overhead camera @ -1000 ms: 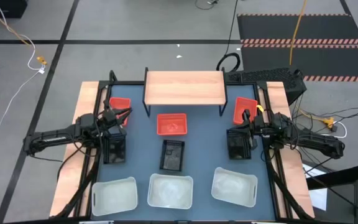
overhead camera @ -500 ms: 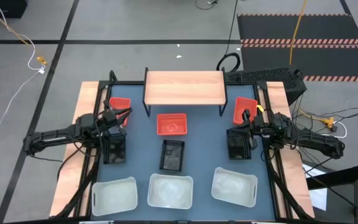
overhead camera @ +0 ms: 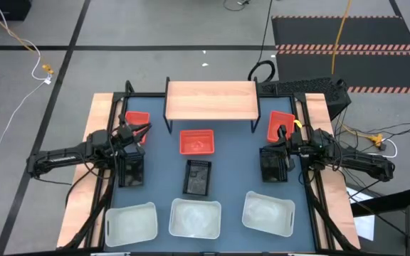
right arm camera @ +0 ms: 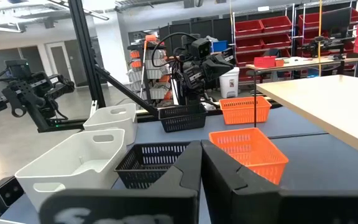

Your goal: Stack baskets on shelf by color

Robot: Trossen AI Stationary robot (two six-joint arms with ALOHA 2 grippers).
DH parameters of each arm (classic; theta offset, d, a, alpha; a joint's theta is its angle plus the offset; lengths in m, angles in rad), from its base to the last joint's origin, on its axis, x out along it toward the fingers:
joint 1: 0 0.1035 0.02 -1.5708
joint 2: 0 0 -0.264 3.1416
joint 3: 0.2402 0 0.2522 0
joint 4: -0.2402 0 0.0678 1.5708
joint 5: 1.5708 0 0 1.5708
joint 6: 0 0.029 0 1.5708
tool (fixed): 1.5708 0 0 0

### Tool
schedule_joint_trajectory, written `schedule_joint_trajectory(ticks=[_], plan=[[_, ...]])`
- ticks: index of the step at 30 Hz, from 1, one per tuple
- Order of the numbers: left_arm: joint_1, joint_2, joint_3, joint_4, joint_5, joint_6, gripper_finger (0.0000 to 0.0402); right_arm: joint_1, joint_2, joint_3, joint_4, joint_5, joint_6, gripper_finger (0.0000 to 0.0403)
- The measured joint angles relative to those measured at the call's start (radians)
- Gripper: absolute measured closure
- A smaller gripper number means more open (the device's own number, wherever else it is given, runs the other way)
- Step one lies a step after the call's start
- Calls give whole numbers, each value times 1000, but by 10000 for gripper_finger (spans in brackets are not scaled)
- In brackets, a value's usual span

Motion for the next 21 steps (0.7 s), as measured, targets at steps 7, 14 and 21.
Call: schedule_joint_trajectory(ticks=[7,14,21], plan=[[0,0,0,0,0,0,360,0,0,0,0,0,0,399],[0,0,0,0,0,0,360,0,0,0,3,81,16,399],[0,0,0,0,0,0,360,0,0,0,1,278,-6,399]])
